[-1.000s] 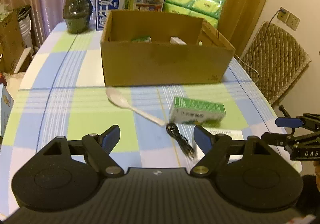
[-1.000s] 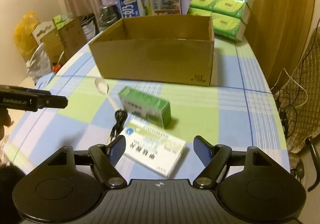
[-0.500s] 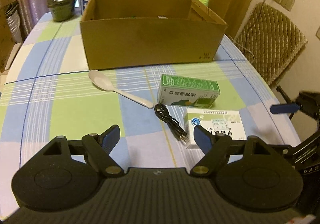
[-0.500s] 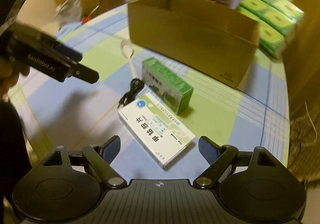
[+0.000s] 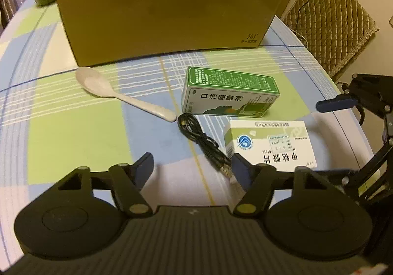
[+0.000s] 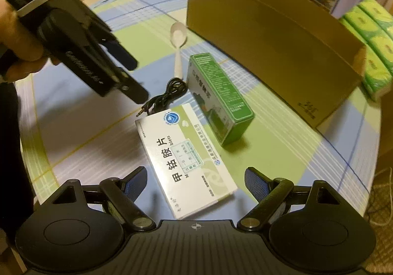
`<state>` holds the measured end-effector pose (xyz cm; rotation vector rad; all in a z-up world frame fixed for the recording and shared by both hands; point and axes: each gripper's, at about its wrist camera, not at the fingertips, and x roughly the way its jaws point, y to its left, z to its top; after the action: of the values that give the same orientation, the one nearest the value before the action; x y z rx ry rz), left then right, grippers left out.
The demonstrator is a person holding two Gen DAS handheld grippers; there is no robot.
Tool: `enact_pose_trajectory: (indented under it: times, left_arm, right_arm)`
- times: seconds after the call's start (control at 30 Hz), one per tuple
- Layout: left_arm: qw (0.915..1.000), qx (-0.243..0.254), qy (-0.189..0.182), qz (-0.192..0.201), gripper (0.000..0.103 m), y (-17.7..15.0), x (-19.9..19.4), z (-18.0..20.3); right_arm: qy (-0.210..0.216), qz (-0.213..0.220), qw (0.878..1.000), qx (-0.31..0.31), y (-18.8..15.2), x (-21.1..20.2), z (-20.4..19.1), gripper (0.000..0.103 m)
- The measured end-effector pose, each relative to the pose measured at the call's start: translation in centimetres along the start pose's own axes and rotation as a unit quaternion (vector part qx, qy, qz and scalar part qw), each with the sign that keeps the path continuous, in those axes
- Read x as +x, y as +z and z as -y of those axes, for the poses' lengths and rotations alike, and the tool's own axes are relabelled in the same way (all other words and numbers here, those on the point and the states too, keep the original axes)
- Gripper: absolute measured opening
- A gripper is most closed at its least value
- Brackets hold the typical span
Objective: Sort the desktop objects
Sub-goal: 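Grasp the black cable with the left tool while the right tool grasps the white medicine box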
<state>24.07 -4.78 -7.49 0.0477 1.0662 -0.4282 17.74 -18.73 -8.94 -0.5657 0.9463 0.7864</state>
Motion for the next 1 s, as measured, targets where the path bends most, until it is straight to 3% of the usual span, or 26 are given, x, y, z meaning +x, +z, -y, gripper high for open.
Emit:
enact_pose_trajectory:
  times: [0.3,0.43,0.63,0.73,0.77,1.0]
  left_arm:
    - [0.9995,-0.008,-0.019,-0.022,0.045,1.4,3.5,0.0]
    - [0.9992,0.027,-0.015,-0.026,0.038,1.7,3.9,0.4]
    - [0.9940,0.093,-0.022,-0.054,0.016,1.3,3.1,-0.4]
    - [0.9870,0.143,-0.018,-0.071,0.013,0.4,2.4,-0.5]
    - [0.9848,0.156,-0.015,-0.075,0.013,0.0,2.1,-0.7]
    - [0.9779,0.195,-0.009,-0.075,0.013,-1.5,0.2,-1.4]
  right_arm:
    - [0.022,-0.020,0.999,-0.018,0.4,2.1,0.7,0.084]
    - [0.032,-0.027,0.999,-0.030,0.8,3.0,0.8,0.084]
    - [0.040,-0.041,0.998,-0.038,1.3,4.0,0.7,0.084]
    - [0.047,-0.046,0.997,-0.031,1.2,4.2,0.5,0.082]
    - [0.047,-0.045,0.997,-0.031,1.1,4.2,0.3,0.076]
    - [0.047,-0.063,0.996,-0.049,-0.1,2.9,-0.9,0.070]
